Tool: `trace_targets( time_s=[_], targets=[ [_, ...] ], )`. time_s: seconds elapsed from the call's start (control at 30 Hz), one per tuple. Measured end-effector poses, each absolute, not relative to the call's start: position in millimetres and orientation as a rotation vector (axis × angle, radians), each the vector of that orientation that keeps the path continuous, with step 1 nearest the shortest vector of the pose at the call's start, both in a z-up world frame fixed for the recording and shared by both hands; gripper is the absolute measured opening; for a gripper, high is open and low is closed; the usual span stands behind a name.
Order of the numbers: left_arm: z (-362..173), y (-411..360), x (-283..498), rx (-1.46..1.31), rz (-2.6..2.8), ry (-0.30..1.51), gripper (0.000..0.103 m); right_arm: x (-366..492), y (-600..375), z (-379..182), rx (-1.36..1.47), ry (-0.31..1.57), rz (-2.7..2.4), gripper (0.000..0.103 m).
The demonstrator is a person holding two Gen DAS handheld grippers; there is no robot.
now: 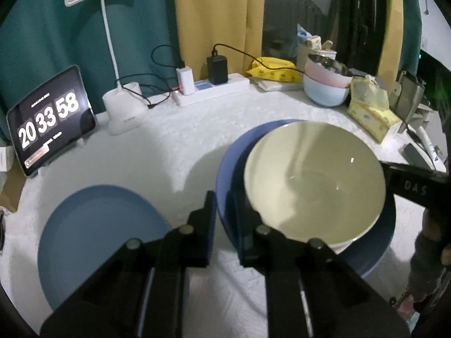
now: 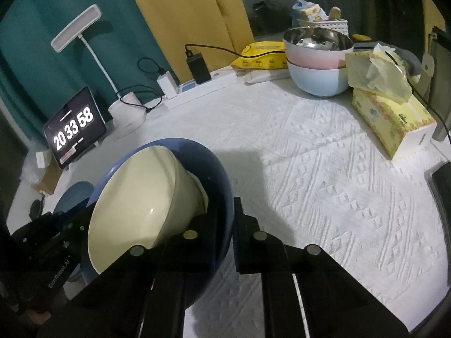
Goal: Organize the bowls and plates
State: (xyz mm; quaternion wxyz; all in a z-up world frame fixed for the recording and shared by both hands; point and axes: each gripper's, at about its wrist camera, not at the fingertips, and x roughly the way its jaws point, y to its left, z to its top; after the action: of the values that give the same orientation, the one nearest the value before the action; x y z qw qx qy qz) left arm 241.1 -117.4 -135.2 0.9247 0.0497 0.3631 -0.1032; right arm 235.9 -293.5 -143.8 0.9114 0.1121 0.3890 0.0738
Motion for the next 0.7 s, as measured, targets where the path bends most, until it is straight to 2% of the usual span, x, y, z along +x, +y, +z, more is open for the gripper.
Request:
trace_targets(
  time_s=[0.7],
  targets=[
    [-124.0,-117.2,229.7,0.09,-0.251,0.714,0.01,223.8,-297.3,-131.3,0.284,0.79,0.118,0.009]
  ],
)
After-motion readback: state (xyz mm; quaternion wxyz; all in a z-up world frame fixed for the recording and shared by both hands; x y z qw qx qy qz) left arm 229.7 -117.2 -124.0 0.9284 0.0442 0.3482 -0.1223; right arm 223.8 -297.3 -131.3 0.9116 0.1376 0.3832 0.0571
